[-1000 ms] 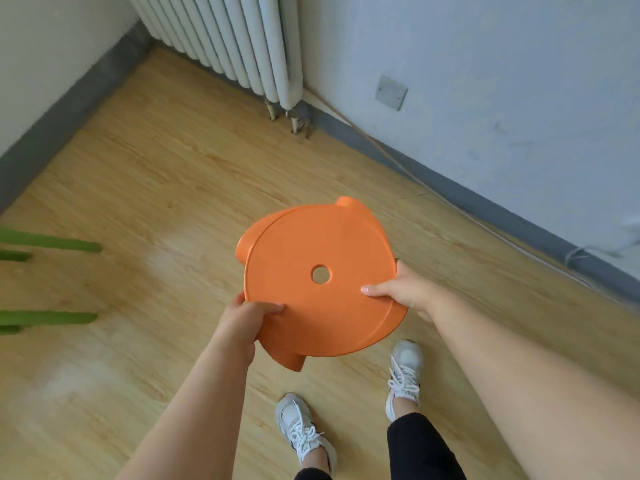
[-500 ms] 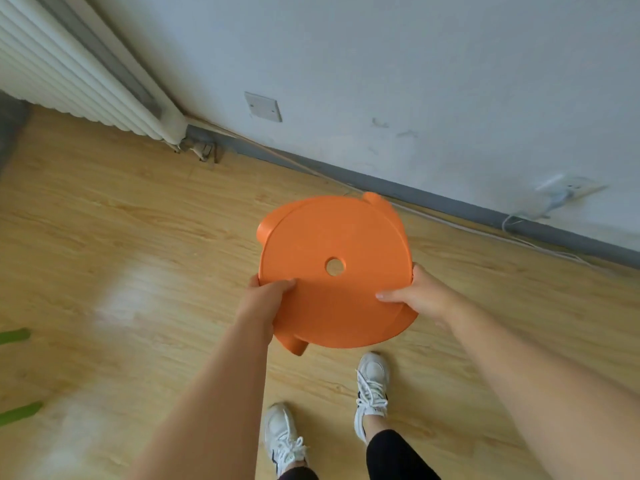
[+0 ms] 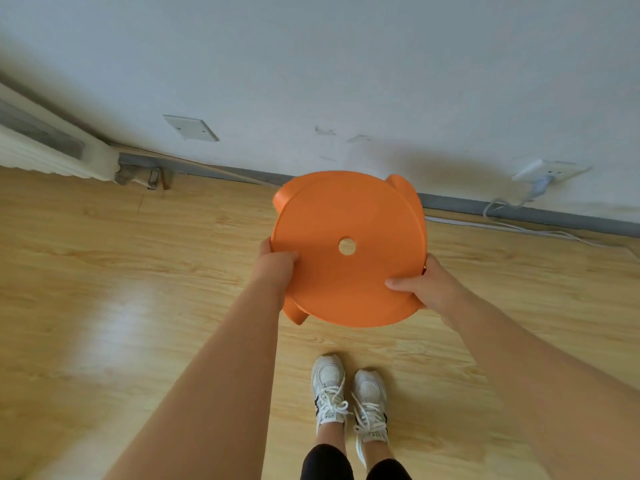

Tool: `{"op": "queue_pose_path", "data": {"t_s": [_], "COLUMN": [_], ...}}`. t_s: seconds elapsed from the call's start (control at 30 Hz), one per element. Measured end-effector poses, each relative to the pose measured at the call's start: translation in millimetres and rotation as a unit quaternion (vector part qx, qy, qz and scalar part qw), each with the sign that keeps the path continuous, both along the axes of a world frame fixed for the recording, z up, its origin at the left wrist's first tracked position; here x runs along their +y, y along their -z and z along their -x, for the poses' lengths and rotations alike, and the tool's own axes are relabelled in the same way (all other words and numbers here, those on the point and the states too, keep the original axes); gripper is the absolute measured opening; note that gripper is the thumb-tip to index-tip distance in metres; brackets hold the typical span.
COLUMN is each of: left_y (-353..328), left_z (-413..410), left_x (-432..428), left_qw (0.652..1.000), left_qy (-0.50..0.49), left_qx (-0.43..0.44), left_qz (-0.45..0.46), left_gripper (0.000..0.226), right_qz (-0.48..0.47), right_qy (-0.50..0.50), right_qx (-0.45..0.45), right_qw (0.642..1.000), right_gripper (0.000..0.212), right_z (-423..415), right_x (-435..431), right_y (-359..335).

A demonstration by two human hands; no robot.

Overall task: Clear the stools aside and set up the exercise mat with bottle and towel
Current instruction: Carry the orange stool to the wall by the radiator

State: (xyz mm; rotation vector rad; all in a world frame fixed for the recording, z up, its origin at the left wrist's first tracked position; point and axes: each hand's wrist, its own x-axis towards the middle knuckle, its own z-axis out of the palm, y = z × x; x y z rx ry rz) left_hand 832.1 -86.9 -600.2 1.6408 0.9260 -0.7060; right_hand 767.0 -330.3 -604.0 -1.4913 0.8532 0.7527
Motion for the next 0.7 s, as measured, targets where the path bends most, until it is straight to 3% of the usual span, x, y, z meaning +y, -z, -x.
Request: {"op": "queue_pose_path", "data": {"t_s": [0.3,0.57,0.7], "left_y": [7.0,3.2,-6.8], "left_z": [-60.6,-55.5,-37.4], "left_x": [-9.7,3.8,-2.5], "left_qw": [0.999,0.976,0.965], "left_qy": [0.008,0.153,0.177], "left_qx": [-0.034,-0.035,-0.027], "left_qz": [-0.015,-0.152,-0.192], "left_gripper": [0.063,0.069,0.075], "right_qz": [0.030,0.051,0.157], "right_qy": [0.050,0.023,-0.027], "right_qx": [-0.040,-0.024,-0.045], "right_qw": [0.998,0.998,0.986], "right_gripper": [0.084,0.090,0.084], "right_z": [-33.2,-32.3,-38.9], "right_x": [4.5,26.4,29.2], "right_y": [3.8,7.7,-5.7]}}
